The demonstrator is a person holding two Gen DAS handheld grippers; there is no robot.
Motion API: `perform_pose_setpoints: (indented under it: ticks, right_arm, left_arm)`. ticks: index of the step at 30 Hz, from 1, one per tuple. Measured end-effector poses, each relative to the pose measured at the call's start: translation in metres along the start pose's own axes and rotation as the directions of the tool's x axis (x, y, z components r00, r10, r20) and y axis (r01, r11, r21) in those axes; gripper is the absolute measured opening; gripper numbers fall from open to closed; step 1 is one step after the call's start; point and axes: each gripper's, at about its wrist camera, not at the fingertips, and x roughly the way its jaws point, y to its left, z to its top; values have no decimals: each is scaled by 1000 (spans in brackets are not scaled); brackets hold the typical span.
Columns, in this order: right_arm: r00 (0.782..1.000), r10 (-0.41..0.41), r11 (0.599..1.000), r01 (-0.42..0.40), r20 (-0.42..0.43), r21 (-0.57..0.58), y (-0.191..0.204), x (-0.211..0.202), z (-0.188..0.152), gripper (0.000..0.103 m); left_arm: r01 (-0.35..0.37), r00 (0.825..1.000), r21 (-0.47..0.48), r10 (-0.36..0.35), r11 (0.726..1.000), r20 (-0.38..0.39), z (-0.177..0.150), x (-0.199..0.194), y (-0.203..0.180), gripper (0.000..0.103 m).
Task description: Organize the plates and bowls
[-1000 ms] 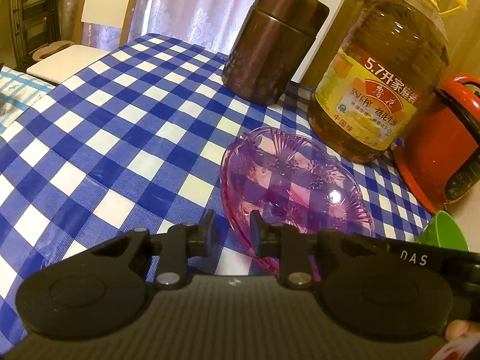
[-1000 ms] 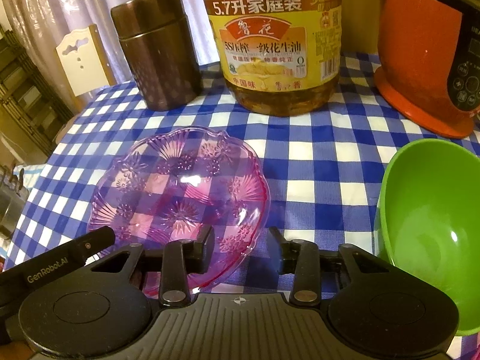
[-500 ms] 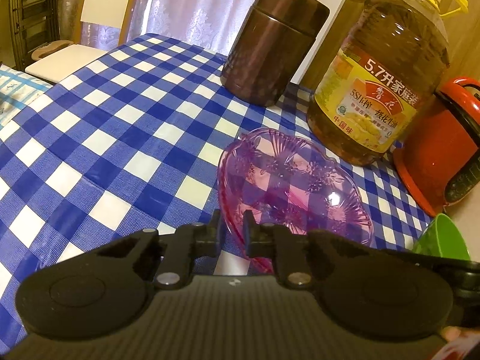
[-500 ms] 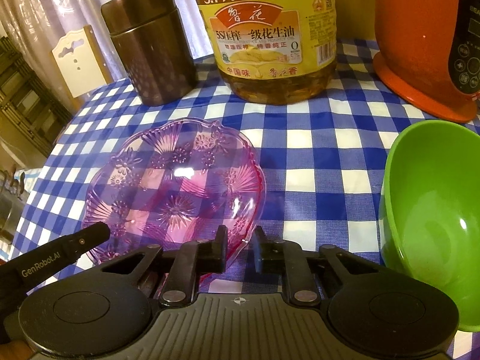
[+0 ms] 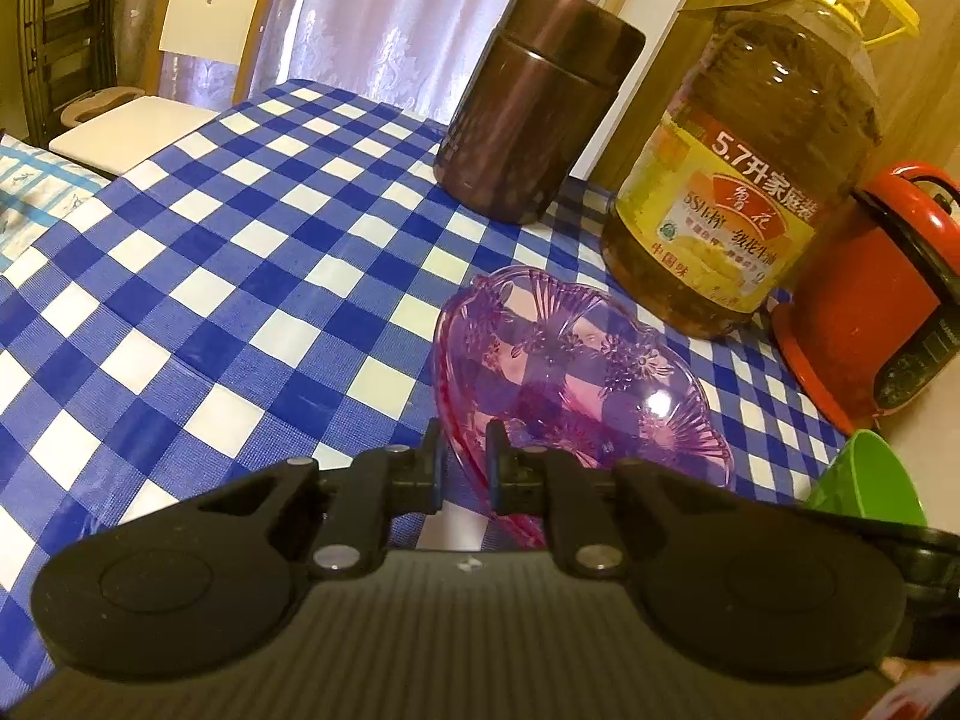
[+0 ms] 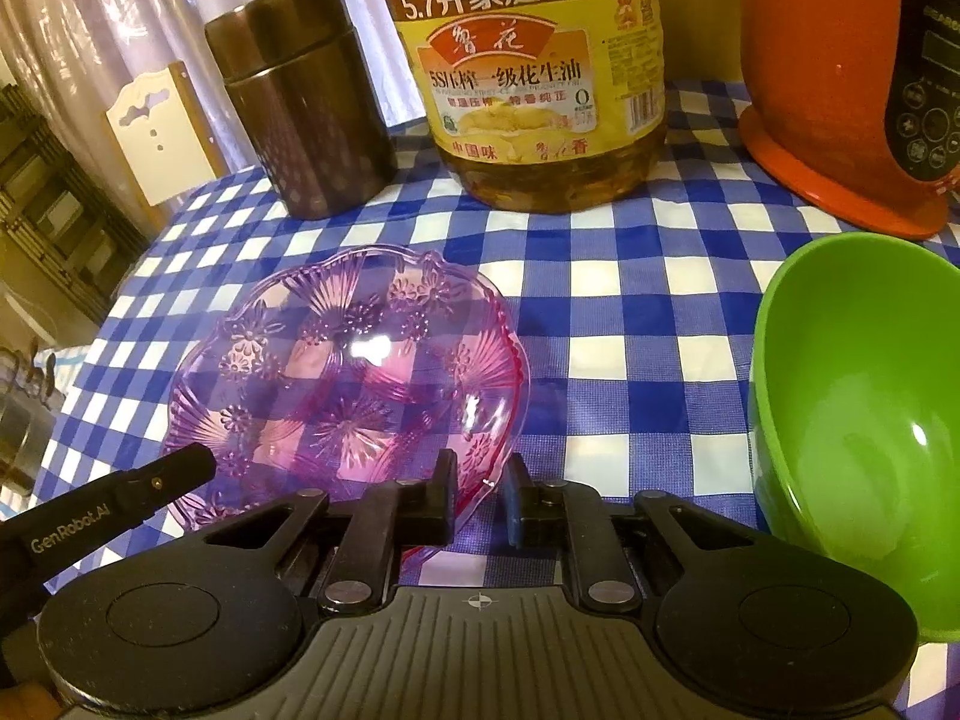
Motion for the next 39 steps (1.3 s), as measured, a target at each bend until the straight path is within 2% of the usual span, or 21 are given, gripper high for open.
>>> perform_pose_setpoints:
  ticks: [7,18,26,39]
  right_arm:
    - [999,26,1000,-26,26,13,-3,-23,-1,15]
    - [994,41,999,-43,101,24,-13,-98,-12,15]
    - [989,29,996,-40,143,76,-36,-173,-48,15]
    - [984,-18,989,-9,178,145,-73,-285,-124,15]
  left_arm:
    - [14,1000,10,-14,1000,24,1,-25,-8,11]
    - [53,997,29,-55,998,59,-12,-92,-36,12]
    - [94,994,93,-98,991,43,-35,-154,-74,11]
    - [169,986,120,-167,978,-20,-107,-233,-114,11]
